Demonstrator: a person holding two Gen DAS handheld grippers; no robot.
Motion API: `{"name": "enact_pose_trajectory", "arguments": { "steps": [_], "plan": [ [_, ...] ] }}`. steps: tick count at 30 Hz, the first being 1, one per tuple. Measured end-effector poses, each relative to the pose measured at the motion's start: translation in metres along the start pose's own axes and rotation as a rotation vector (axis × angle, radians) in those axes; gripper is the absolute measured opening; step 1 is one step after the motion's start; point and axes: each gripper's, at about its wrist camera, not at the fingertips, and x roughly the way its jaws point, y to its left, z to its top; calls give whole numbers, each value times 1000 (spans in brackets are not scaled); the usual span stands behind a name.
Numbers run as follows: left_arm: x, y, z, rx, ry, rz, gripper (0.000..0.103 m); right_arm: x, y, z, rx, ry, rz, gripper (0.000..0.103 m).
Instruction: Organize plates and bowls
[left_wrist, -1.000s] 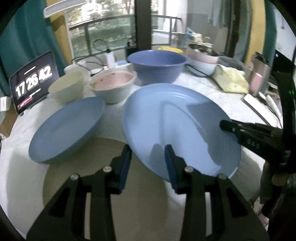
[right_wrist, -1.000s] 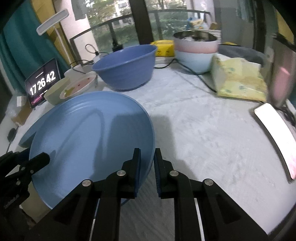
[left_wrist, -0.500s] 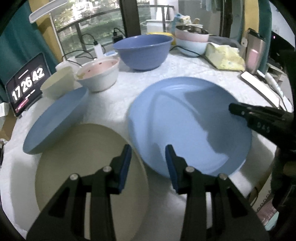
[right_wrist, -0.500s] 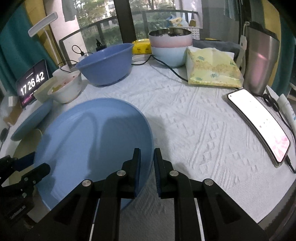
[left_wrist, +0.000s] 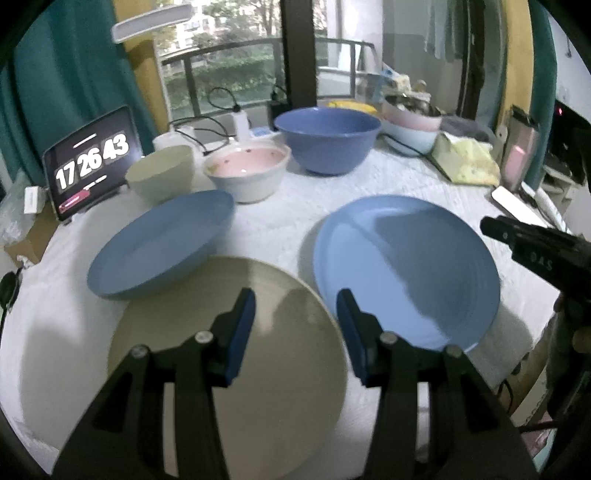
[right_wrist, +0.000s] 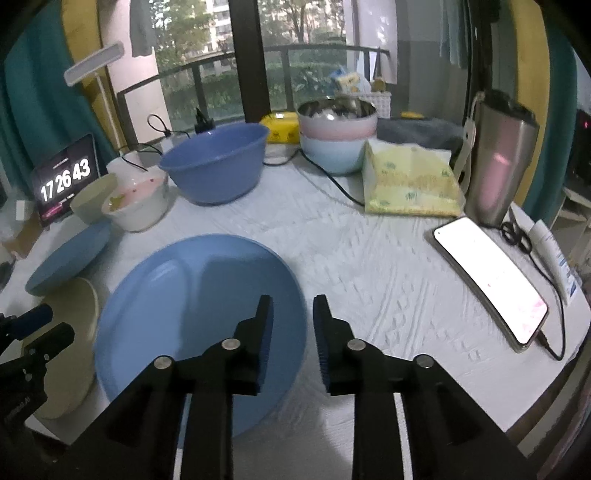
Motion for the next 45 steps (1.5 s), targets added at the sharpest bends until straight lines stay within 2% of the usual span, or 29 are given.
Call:
{"name": "enact_pose_trajectory", "arguments": {
  "steps": [9,14,19,36,45],
  "plan": [
    [-18,34,-10,-82,-44,8,49,-15,35,-1,-50,-12,30,25],
    [-27,55,-17,-129,-68,14,62,-21,56,-2,-83,-13,49,26],
    [-35,76,-24,-165,-88,34,63,-22,73,-2,-106,-10,67,26],
    [-35,135,-52,-278,-70,101,64,-14,135,-17,-197,48,156,26],
    [-37,151,-70,-300,-64,130,70,-15,159,-35,-217,91,200,26]
  ]
}}
